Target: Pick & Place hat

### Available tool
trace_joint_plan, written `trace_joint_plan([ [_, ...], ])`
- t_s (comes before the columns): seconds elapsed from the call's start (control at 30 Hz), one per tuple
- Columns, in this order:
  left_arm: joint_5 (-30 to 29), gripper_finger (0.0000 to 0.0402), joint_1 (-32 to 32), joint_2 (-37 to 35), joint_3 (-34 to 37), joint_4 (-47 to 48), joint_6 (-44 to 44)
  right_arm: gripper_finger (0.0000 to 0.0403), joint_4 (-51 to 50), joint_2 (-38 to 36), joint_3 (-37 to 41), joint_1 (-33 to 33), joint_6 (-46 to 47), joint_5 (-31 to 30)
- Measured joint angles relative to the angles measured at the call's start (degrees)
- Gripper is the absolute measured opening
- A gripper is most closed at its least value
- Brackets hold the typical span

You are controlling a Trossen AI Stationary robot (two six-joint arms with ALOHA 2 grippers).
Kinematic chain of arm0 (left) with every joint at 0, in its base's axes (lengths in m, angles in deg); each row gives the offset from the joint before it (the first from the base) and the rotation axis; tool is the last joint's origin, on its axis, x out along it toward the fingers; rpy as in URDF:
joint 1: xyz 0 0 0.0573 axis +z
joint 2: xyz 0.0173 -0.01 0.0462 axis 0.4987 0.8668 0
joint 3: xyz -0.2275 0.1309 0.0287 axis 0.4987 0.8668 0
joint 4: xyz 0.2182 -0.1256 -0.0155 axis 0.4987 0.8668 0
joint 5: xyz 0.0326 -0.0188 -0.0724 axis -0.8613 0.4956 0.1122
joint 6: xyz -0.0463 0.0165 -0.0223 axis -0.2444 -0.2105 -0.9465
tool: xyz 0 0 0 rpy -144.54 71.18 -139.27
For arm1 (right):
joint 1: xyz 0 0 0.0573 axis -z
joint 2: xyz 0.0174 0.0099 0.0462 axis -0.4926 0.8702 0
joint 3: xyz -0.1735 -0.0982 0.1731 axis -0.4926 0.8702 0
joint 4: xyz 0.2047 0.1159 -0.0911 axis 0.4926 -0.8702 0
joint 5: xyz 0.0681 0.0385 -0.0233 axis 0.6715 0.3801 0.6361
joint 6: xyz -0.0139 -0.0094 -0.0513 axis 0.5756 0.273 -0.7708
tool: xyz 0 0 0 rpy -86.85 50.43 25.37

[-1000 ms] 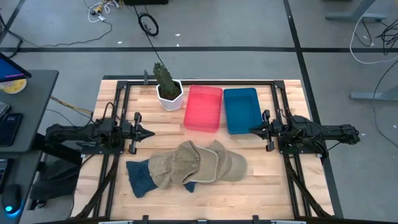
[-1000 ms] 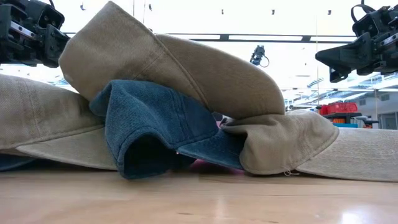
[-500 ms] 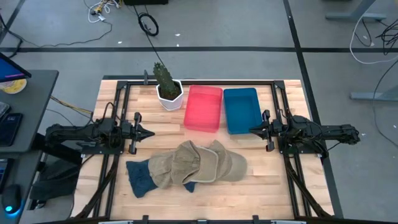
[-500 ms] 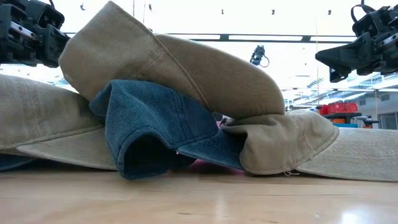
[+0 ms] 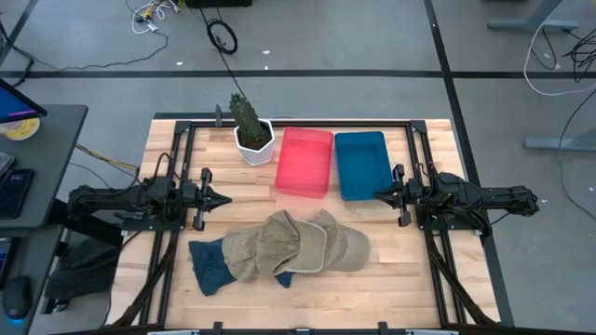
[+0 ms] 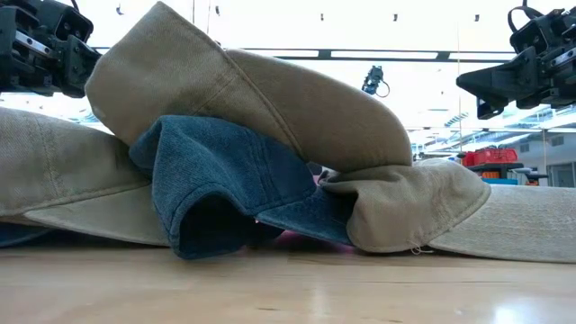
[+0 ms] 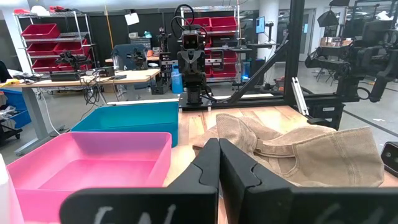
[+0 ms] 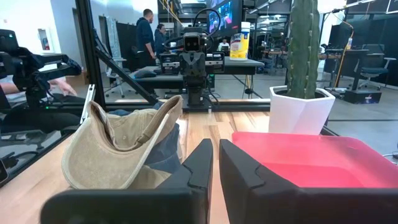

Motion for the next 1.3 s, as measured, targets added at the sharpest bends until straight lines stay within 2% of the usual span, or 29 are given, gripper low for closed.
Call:
trace_joint_plan([
  [0.93, 0.00, 0.0003, 0.01, 0.01, 0.01, -0.02, 0.00, 0.0034, -0.01, 0.00, -0.01, -0.01, -0.01, -0.02],
  [1.13, 0.01, 0.0003, 0.00, -0.01, 0.01, 0.00, 0.00, 0.0034, 1.03, 0.00, -0.02, 0.01, -4.25, -0.02],
  [1.3, 0.01, 0.0003, -0.01, -0.01, 0.01, 0.00, 0.02, 0.0034, 3.96, 0.00, 0.00, -0.01, 4.67, -0.68],
])
